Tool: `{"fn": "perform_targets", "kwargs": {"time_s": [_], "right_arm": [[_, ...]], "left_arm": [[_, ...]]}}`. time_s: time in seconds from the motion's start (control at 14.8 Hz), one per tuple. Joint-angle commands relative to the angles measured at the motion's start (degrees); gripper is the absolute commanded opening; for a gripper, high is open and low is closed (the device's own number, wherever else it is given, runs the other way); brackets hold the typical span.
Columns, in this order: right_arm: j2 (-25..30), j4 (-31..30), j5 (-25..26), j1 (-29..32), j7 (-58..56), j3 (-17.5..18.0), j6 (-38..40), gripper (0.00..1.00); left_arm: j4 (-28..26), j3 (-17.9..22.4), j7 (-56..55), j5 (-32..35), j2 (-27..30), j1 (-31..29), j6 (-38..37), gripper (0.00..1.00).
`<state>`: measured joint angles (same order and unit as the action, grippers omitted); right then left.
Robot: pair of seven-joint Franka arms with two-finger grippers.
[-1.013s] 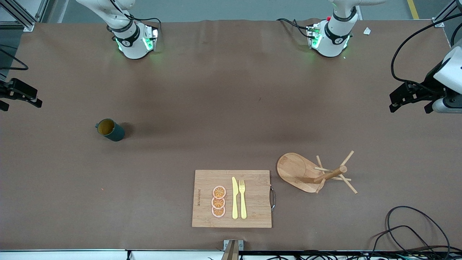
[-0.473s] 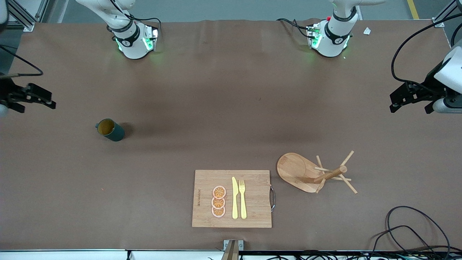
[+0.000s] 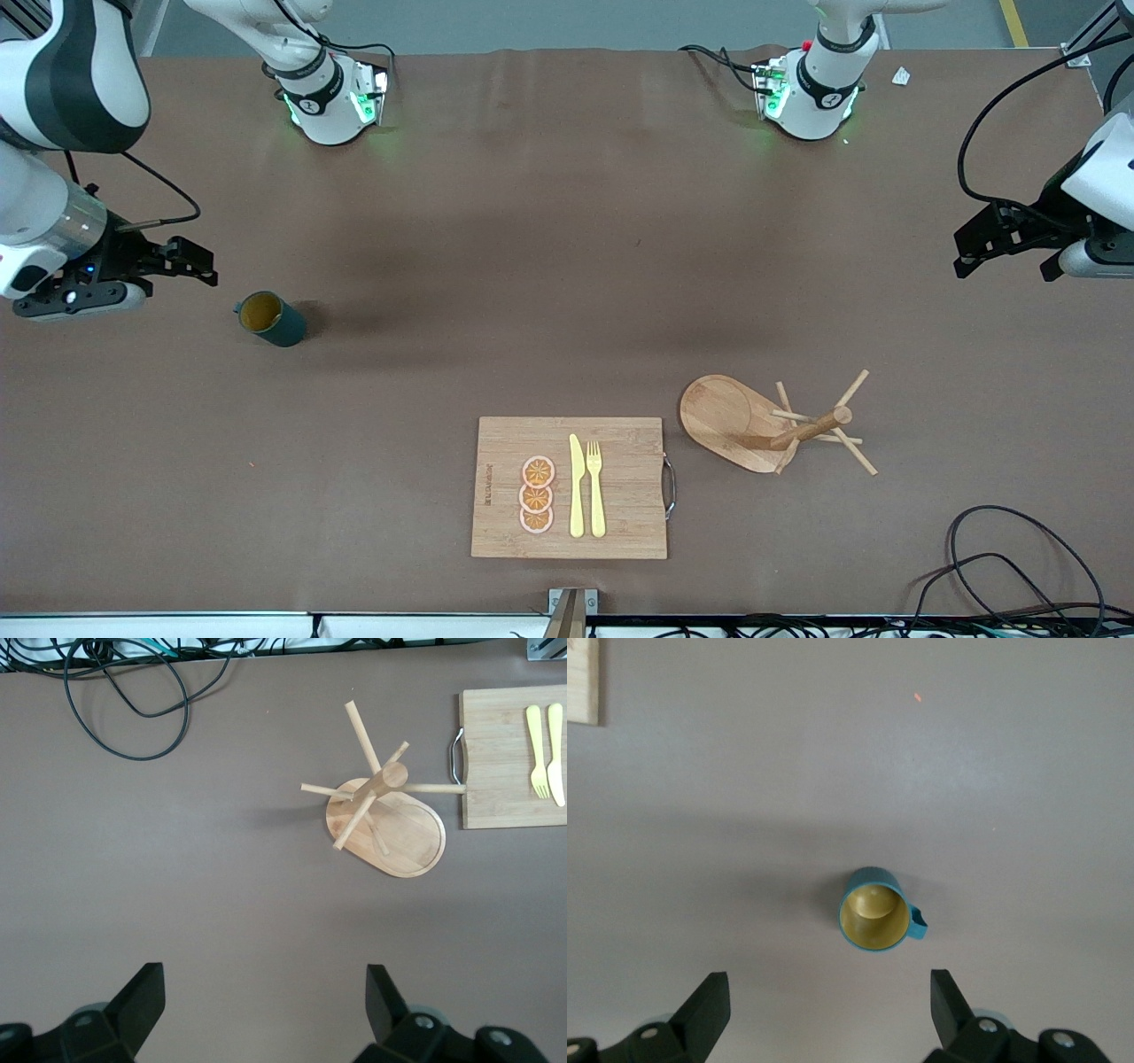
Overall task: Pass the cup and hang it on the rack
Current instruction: 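Move the right gripper toward the teal mug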
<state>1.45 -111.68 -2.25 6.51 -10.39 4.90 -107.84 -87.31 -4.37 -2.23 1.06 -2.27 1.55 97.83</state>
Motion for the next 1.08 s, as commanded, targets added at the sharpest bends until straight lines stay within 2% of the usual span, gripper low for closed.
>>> {"fn": "perform_targets", "kwargs": {"time_s": [0.0,0.2,0.41,0.61,0.88,1.01], "right_arm": [[2.77,-7.39,-0.74,-0.71,0.37,-0.06,-5.26,1.00],[2.68,-9.78,-0.74,-1.15,3.88,-0.06,-7.29,1.00],[2.77,-15.56,-0.13,-1.33,3.72,-0.06,-16.05,1.00],[2.42,-17.60,-0.12,-1.42,3.89,0.02,-19.15,1.00],[2.24,-23.57,-0.21,-1.50,3.98,0.02,-28.46,1.00],[0.76,-24.37,-0.12,-1.42,3.98,0.02,-30.84,1.00]], "left_arm": [[-0.05,-0.11,1.00,0.35,0.52,-0.23,0.69,1.00],[-0.23,-0.02,0.21,0.26,0.60,-0.23,0.26,1.00],[-0.32,0.24,0.12,0.26,0.34,-0.49,0.26,1.00],[-0.23,0.33,-0.14,0.26,0.25,-0.58,0.34,1.00],[-0.14,0.33,-0.23,0.43,0.34,-0.41,0.43,1.00],[-0.23,0.33,-0.14,0.43,0.34,-0.41,0.52,1.00]]}}
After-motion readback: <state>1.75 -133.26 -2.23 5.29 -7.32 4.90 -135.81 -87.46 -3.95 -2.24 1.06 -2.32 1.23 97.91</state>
